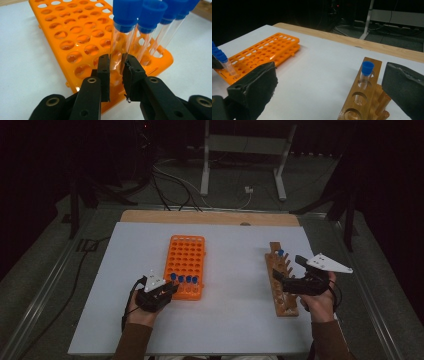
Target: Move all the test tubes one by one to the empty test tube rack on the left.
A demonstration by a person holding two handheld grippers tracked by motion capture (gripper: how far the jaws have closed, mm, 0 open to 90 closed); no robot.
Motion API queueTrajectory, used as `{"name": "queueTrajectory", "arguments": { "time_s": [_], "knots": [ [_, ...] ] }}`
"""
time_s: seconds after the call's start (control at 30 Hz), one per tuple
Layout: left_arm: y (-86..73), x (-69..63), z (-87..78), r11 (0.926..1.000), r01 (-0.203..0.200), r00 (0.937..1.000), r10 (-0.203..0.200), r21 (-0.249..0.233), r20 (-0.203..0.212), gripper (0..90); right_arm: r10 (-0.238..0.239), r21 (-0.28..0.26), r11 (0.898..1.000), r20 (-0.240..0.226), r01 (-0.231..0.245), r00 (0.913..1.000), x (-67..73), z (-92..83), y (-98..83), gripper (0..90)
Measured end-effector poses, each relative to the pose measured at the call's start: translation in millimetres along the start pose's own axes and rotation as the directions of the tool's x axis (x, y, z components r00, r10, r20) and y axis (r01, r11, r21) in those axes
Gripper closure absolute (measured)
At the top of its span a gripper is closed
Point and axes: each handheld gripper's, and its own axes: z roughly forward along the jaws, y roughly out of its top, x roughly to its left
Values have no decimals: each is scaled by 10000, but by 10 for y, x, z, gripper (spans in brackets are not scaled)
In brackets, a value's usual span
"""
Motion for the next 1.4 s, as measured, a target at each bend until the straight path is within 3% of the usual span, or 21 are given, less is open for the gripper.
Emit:
{"name": "queueTrajectory", "arguments": {
  "time_s": [0.43,0.77,1.13,1.27,1.4],
  "knots": [
    [-12,7,-14,9999,169,9998,-169,2,127,772,14,1,10000,-20,-14,10000,2,2,-2,2],
    [-25,41,-28,9983,569,9971,-563,-115,511,717,45,45,10000,-9,-45,10000,-6,21,-15,2],
    [-9,46,-108,9932,944,9936,-898,-684,680,538,66,14,10000,-5,-66,10000,-19,13,-14,2],
    [-3,69,-152,9888,1073,9913,-985,-1033,873,524,78,-11,10000,-25,-78,10000,-20,11,-13,2],
    [8,83,-192,9837,1219,9889,-1089,-1324,1013,430,87,-5,10000,-28,-87,10000,-23,14,-15,1]
  ]
}}
